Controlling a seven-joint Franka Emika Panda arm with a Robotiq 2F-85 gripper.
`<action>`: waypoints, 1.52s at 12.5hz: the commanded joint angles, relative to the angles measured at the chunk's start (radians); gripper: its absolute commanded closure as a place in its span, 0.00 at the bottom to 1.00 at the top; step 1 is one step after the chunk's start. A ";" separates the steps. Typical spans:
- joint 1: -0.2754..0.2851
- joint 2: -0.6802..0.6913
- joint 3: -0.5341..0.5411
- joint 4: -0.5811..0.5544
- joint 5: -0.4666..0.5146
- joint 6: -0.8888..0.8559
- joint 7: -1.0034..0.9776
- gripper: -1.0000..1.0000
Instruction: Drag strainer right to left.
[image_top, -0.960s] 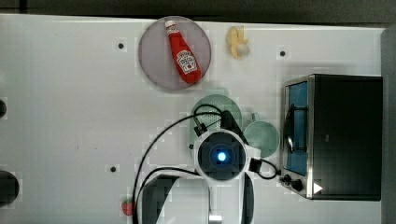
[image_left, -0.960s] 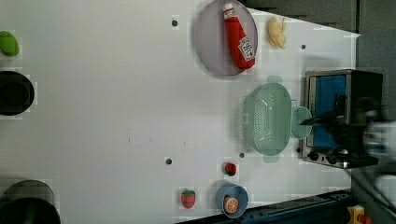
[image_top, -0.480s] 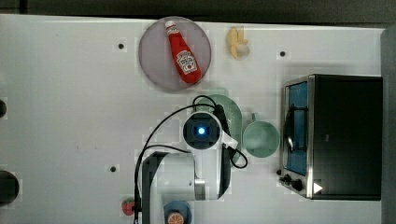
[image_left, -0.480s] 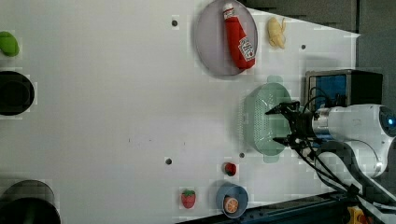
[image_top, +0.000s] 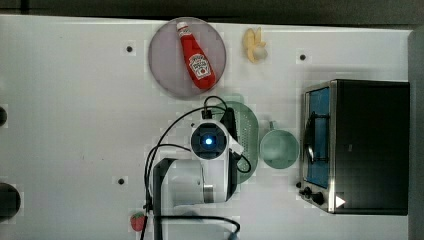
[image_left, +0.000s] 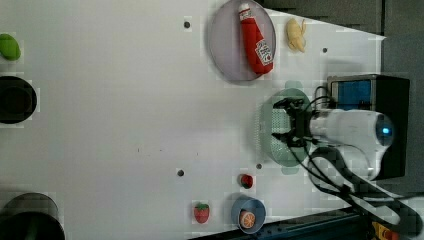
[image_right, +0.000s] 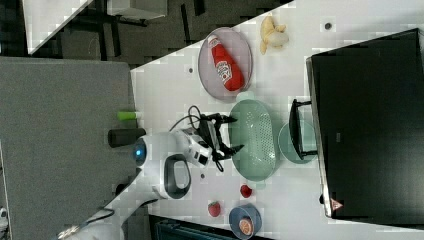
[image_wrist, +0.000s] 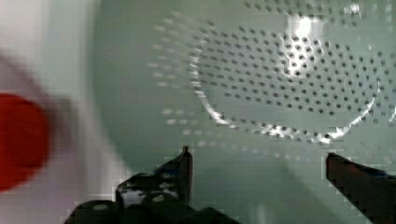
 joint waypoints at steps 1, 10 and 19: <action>0.009 0.038 -0.008 -0.034 -0.010 0.051 0.052 0.00; 0.104 0.066 0.034 -0.019 -0.009 0.063 0.172 0.00; 0.240 0.105 0.046 0.076 -0.009 -0.059 0.375 0.00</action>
